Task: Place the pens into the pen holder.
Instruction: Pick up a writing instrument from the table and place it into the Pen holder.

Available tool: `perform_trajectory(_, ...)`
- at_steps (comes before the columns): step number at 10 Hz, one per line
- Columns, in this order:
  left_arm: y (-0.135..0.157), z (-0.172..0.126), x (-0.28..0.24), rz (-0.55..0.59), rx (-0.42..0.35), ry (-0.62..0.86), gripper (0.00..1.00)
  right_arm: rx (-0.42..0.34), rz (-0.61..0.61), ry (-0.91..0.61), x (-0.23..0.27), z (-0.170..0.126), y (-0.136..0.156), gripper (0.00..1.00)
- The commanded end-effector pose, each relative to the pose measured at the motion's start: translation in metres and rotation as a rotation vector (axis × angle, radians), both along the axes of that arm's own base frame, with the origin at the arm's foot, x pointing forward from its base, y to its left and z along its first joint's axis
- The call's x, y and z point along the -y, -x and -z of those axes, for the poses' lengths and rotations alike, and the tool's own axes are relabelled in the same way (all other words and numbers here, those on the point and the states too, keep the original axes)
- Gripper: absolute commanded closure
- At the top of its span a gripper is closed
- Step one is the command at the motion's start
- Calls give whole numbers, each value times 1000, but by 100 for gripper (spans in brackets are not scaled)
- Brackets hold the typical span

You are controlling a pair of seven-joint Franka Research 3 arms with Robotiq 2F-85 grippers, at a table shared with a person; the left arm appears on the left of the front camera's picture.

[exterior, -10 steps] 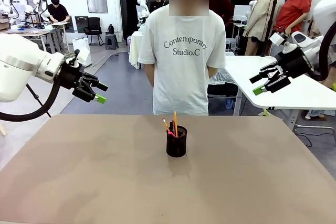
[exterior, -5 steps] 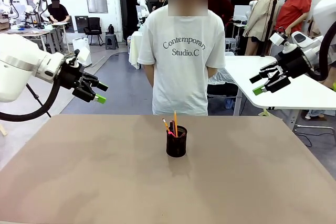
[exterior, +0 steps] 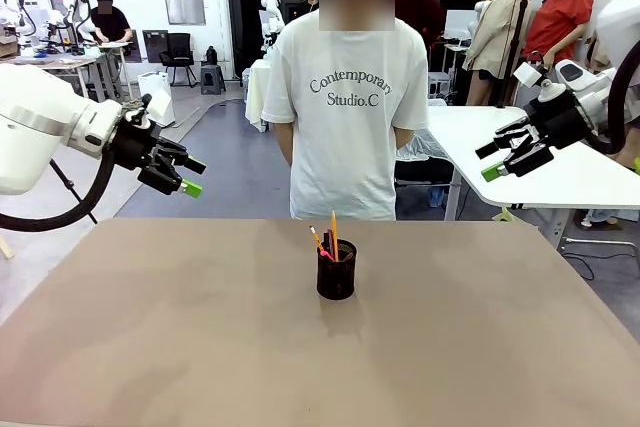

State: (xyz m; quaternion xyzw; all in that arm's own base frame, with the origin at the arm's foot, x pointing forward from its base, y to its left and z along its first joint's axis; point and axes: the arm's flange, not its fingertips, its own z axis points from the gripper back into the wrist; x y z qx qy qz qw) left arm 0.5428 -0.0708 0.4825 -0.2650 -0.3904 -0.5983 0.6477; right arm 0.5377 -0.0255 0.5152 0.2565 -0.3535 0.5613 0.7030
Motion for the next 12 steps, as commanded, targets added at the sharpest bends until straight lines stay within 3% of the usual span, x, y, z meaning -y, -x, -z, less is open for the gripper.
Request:
perform_trajectory(1, -1, -1, 0, -2, 0, 0, 0, 4, 4, 2, -1, -1, 2, 0)
perform_trajectory(12, -1, -1, 0, -2, 0, 0, 0, 4, 4, 2, -1, -1, 2, 0)
